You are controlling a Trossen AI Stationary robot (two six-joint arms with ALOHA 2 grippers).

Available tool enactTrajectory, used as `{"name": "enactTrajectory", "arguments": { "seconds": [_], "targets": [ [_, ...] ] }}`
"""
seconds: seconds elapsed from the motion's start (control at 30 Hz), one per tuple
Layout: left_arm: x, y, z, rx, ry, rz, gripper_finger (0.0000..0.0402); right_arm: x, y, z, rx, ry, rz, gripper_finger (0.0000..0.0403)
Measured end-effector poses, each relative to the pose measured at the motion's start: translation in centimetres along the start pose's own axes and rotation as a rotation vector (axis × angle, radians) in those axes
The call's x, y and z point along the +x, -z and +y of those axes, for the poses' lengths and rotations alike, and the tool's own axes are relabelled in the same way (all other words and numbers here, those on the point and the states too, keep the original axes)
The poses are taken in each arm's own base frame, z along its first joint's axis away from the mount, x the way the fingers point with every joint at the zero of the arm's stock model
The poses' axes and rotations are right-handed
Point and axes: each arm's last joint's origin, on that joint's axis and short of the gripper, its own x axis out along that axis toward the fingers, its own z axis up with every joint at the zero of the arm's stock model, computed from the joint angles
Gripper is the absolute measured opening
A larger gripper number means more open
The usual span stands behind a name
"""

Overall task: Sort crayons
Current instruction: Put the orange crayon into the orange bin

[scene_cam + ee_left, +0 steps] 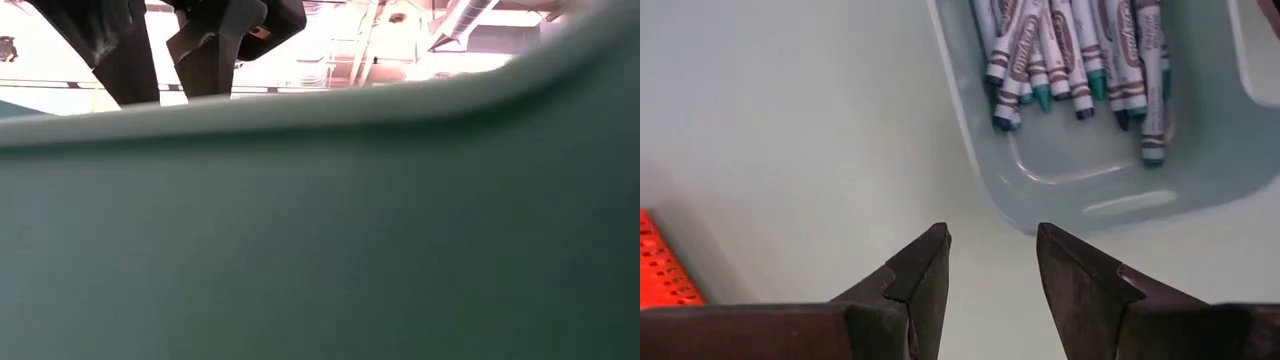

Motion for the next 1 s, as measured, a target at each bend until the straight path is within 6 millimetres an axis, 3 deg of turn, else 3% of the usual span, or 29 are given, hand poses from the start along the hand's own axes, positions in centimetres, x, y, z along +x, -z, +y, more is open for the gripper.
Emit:
{"name": "enactTrajectory", "arguments": {
  "seconds": [0.47,0.8,1.0],
  "targets": [
    [0.0,0.0,0.1,0.004,-0.028,0.002,0.0142,-6.0,-2.0,-1.9,0.134,0.289,-0.051,0.0],
    [-0.1,-0.2,0.7,0.015,-0.233,-0.008,0.0142,-10.5,-3.7,-1.9,0.21,0.426,-0.266,0.0],
    [-1.0,-1.3,1.0,0.051,-0.314,-0.118,0.0142,-12.9,-4.3,-1.2,0.234,0.49,-0.409,0.0]
  ]
}}
